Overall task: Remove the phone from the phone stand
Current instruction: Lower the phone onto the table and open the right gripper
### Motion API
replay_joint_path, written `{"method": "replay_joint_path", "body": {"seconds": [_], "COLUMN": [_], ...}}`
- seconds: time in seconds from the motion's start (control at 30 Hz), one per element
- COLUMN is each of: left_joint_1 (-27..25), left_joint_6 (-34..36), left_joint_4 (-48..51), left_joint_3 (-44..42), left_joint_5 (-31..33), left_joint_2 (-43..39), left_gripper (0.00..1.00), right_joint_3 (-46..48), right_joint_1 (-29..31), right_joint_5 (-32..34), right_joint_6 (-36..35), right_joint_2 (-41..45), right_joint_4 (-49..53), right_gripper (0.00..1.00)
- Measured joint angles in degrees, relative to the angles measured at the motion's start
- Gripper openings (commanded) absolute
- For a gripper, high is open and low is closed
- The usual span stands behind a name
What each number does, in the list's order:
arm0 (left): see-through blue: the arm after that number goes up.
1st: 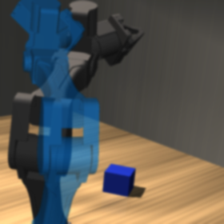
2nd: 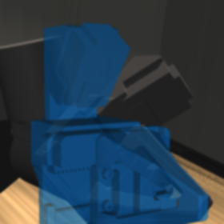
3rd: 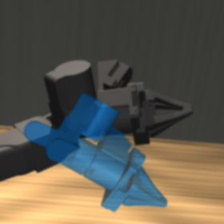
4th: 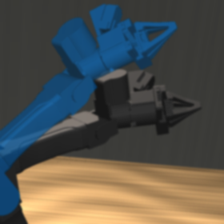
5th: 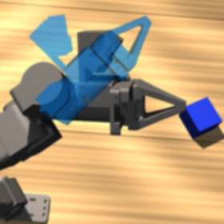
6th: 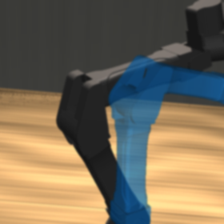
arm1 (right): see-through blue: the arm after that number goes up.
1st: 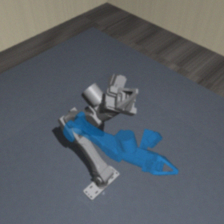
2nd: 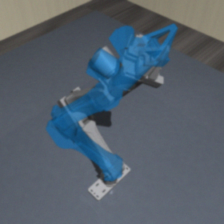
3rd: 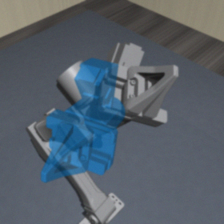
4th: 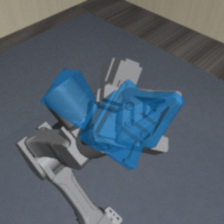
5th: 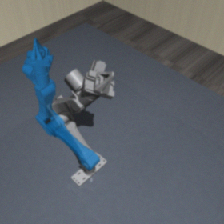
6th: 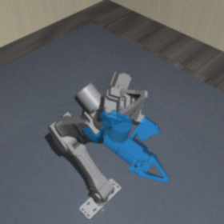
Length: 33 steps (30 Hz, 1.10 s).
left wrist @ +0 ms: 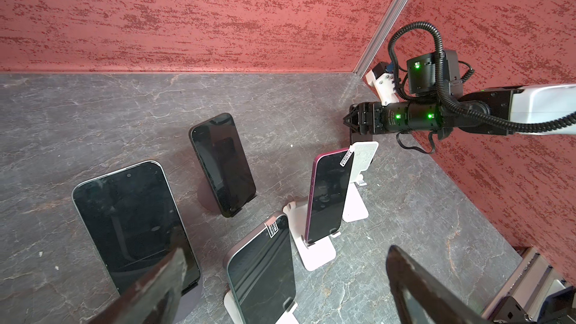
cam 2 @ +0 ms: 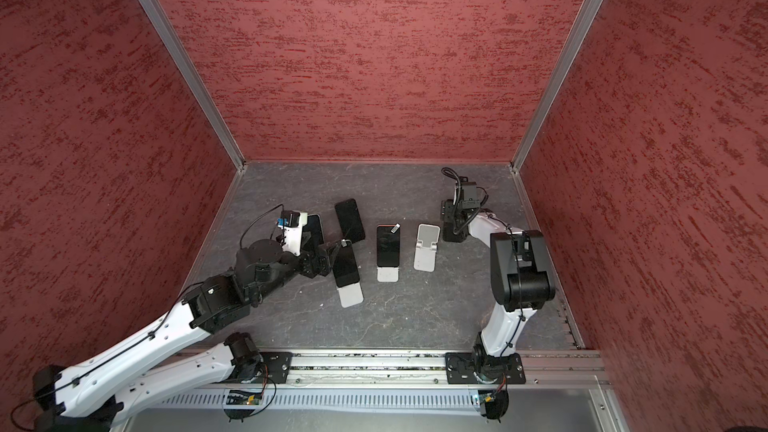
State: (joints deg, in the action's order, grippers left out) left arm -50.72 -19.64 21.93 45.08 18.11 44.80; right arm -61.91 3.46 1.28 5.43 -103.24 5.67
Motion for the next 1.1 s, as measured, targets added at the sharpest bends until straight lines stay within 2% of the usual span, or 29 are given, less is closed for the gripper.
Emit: {"method": "replay_joint_path", "body": {"seconds": [0.57, 1.1], "left_joint_1": [-0.9, -1.1], "left_joint_6": [0.0, 0.2], "left_joint_4": [0.9, 2.6], "left_joint_3": [0.0, 0.0], "left_joint_5": [1.7, 3.4], "left_joint_2": [-0.1, 0.5], "left_gripper": [1.0, 1.0], "right_joint_3": [-8.3, -14.1], "right_joint_1": [-1.0, -1.4], "right_joint_5": [-4.7, -5.0], "right_joint_6": [-3.1, -4.3], "right_joint_2": [-10.5, -14.7], "right_joint_4": [7.0, 7.8], "right_gripper": [0.58, 0.63]}}
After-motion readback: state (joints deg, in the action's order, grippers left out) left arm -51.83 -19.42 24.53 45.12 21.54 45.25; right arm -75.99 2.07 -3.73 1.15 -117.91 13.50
